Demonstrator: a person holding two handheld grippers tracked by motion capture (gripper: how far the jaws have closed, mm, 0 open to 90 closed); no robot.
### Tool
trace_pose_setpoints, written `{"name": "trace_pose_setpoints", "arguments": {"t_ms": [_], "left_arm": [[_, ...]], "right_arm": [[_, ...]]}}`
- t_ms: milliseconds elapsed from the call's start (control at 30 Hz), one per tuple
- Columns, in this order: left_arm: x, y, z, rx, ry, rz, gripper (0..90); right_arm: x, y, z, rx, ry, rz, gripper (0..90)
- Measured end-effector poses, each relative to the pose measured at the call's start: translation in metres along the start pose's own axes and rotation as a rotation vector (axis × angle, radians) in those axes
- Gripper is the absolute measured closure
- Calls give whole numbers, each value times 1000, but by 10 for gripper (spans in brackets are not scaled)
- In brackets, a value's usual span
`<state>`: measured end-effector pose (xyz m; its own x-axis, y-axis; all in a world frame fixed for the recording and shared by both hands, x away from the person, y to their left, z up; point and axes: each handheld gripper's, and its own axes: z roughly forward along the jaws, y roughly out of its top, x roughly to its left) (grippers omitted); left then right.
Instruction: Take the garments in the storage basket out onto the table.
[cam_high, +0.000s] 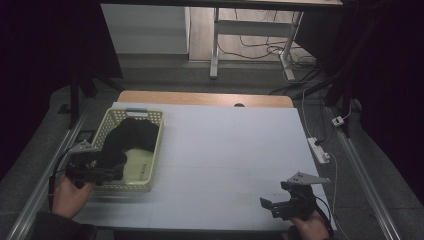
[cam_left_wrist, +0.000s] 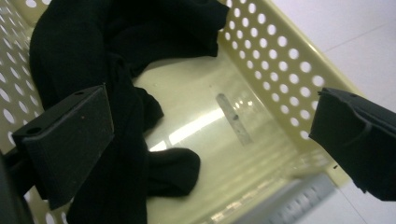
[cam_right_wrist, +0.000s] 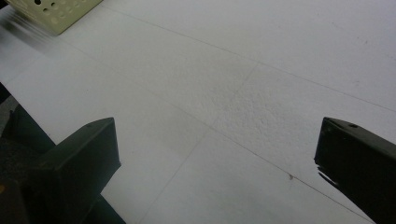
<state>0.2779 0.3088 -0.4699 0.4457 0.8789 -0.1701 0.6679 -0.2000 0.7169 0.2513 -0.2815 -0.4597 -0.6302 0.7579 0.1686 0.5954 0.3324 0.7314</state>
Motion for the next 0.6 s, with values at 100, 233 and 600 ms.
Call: {"name": "trace_pose_setpoints", "arguments": {"t_ms": [100, 233, 600], "left_arm": [[5, 6, 5, 9, 4, -4, 0], [14, 15, 13, 31, 21, -8, 0], [32, 44, 41, 125, 59, -45, 0]], "right_arm": [[0, 0, 0, -1, 4, 0, 0], [-1, 0, 0, -2, 5, 2, 0], [-1, 1, 1, -1, 10, 4, 0]]}}
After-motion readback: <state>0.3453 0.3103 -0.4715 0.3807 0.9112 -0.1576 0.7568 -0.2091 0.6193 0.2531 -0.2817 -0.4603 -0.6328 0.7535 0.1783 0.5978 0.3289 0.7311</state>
